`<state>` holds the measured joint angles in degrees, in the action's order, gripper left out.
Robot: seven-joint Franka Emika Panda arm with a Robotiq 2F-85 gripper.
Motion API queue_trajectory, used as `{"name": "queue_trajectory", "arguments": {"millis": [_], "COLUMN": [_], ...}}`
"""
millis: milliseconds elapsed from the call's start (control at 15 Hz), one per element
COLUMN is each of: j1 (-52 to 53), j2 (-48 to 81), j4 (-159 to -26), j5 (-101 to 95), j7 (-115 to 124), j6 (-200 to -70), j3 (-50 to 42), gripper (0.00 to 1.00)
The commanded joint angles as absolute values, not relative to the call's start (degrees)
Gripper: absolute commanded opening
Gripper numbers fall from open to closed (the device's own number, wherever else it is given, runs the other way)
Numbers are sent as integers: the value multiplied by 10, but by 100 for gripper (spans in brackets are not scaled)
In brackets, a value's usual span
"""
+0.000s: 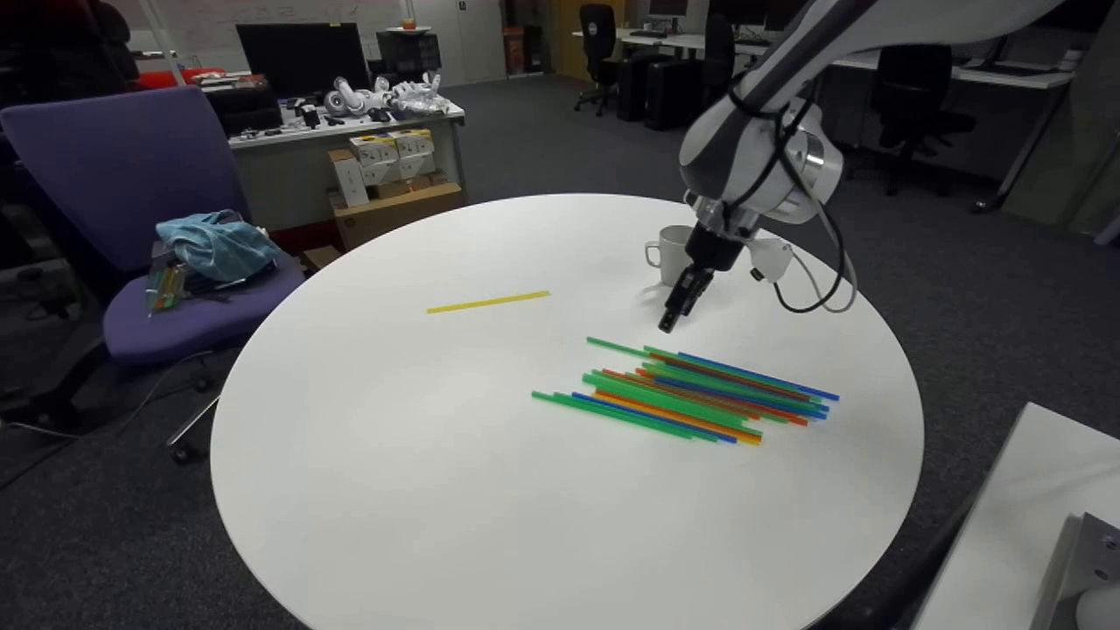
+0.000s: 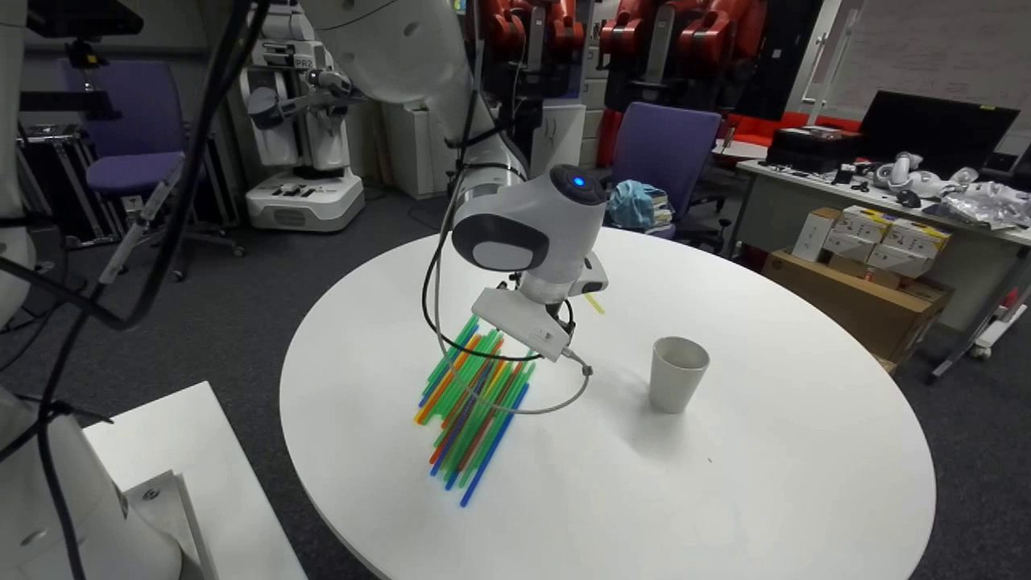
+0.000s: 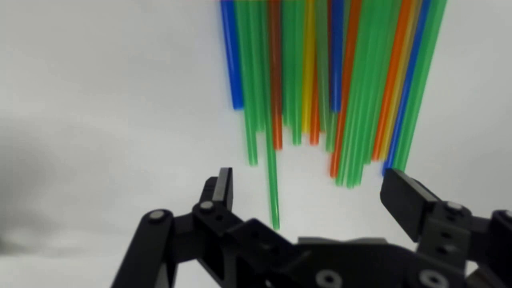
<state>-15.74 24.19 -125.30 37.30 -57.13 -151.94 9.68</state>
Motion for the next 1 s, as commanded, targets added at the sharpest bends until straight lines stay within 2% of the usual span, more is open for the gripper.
{"name": "queue_trajectory", "arguments": {"millis": [0,333,400,533,733,800,867,933], "j1": [-136,-46,-53,-20,77,98,40,45], "j2": [300,375,393,426,468,479,474,460], "j4": [-1139,-1010,-989,-951,-898,-879,-866,-914], "j5": [406,361,351,304,275,284,238,228], "j7": [-467,-226,-205,-120,24,69,105,76], "j6": [-1504,-1546,-1589,-1649,-1665,-1612,-1558,-1626], "j3": [99,42,61,42,-66,-98,-37,-30], "gripper": [100,100,100,100,100,100,100,100]}}
